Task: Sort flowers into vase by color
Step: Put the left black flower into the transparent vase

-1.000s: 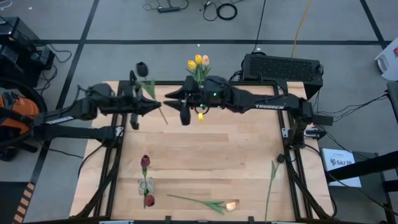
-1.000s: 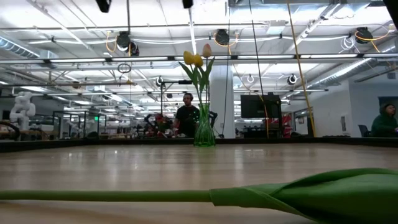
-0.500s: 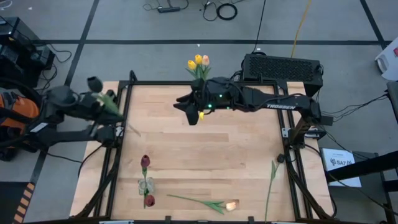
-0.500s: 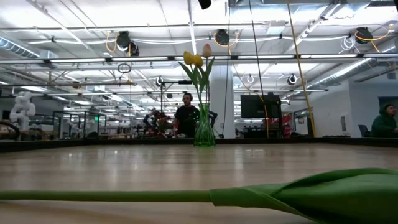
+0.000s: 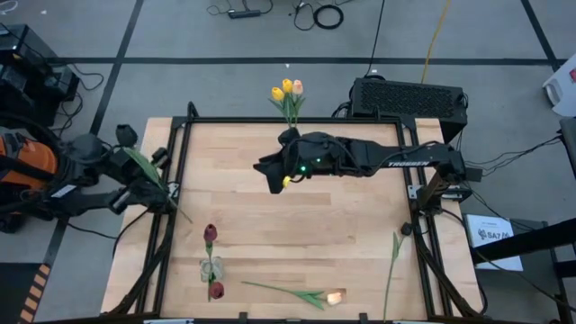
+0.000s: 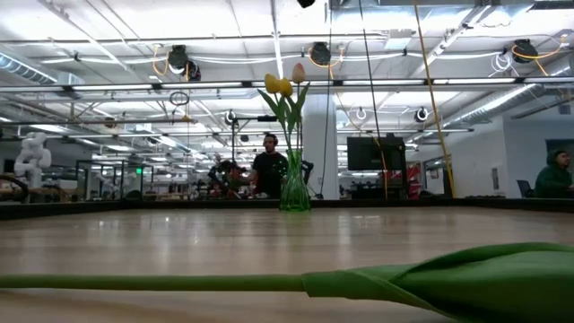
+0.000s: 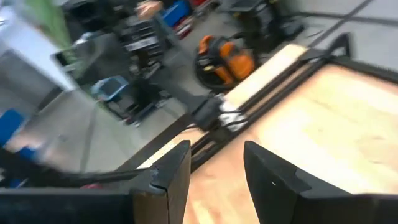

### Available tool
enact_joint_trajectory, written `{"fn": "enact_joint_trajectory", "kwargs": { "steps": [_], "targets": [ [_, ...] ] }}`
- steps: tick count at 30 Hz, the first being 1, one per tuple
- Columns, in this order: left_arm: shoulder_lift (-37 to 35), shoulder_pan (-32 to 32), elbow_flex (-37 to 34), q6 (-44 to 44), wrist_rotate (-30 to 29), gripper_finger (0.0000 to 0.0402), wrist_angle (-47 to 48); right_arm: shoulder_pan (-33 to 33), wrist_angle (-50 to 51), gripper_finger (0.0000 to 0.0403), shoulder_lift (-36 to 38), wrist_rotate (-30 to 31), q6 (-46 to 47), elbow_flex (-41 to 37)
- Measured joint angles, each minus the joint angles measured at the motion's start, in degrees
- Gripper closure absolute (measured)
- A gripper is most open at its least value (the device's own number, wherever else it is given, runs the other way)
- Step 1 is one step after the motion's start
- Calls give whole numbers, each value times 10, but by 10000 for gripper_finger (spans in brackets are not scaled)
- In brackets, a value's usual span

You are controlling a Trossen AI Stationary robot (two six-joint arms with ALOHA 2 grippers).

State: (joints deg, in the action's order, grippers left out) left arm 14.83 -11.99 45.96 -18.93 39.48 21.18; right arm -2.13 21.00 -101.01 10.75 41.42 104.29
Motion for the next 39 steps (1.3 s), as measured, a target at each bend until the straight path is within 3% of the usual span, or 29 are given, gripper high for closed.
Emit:
{"fn": "enact_joint_trajectory", "kwargs": {
  "steps": [4,7,14,18,25,34,39],
  "targets": [
    [-12,0,-31,-26,10,398,-42,-9,37,261,0,67,2,0],
    [-16,0,-42,-31,2,398,-43,-11,73,261,0,85,-3,0],
    [-16,0,-46,-4,-12,398,-42,-8,108,261,0,86,-4,0],
    [-16,0,-46,9,21,398,-15,-9,104,261,0,86,-5,0],
    [-16,0,-46,131,133,398,54,-9,105,261,0,85,-5,0],
    [-1,0,-87,101,110,399,42,-9,105,261,0,85,-5,0],
    [16,13,-132,58,135,399,-20,-9,105,261,0,85,-5,0]
  ]
}}
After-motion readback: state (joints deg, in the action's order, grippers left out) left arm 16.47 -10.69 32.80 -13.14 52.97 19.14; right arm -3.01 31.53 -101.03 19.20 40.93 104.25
